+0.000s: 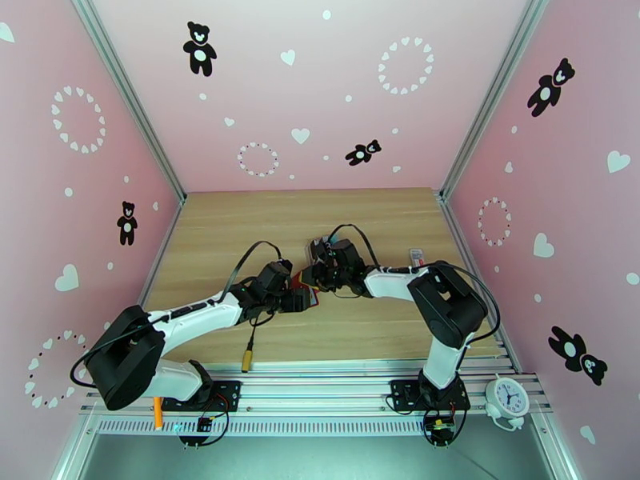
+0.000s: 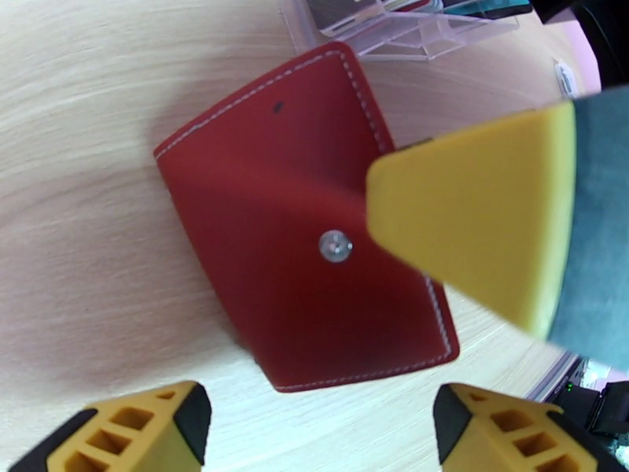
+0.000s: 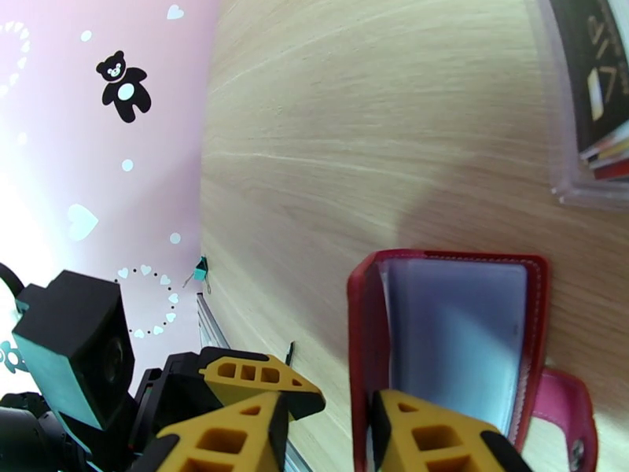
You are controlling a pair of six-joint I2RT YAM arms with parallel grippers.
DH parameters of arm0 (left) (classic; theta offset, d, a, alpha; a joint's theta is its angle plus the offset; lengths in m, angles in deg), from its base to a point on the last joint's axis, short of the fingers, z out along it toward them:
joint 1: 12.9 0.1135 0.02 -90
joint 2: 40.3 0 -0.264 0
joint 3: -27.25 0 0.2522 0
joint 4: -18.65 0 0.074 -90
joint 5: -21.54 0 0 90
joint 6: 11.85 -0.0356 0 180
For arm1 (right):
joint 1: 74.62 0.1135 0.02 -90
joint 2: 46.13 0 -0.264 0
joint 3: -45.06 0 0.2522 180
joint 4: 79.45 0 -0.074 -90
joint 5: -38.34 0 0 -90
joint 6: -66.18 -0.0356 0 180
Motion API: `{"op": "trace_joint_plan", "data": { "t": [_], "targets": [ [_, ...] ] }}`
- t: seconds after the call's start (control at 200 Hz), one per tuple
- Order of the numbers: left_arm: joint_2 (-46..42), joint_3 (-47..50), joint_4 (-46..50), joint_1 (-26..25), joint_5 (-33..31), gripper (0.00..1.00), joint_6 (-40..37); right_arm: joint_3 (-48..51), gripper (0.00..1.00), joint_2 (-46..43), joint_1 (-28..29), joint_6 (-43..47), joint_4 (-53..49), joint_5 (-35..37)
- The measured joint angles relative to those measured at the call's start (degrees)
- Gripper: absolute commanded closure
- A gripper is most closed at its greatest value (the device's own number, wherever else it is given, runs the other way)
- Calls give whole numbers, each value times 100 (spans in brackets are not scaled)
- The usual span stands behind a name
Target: Put the credit cards into the card holder
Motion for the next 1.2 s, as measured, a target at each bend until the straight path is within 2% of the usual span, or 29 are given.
{"op": "trace_joint_plan", "data": {
  "t": [0.726, 1.201],
  "targets": [
    [-184, -114, 48, -74, -260, 19, 236, -17, 65, 4, 168, -363, 188, -68],
    [-149, -256, 459, -236, -737, 20, 214, -17, 66, 28, 170, -664, 492, -221]
  ]
}}
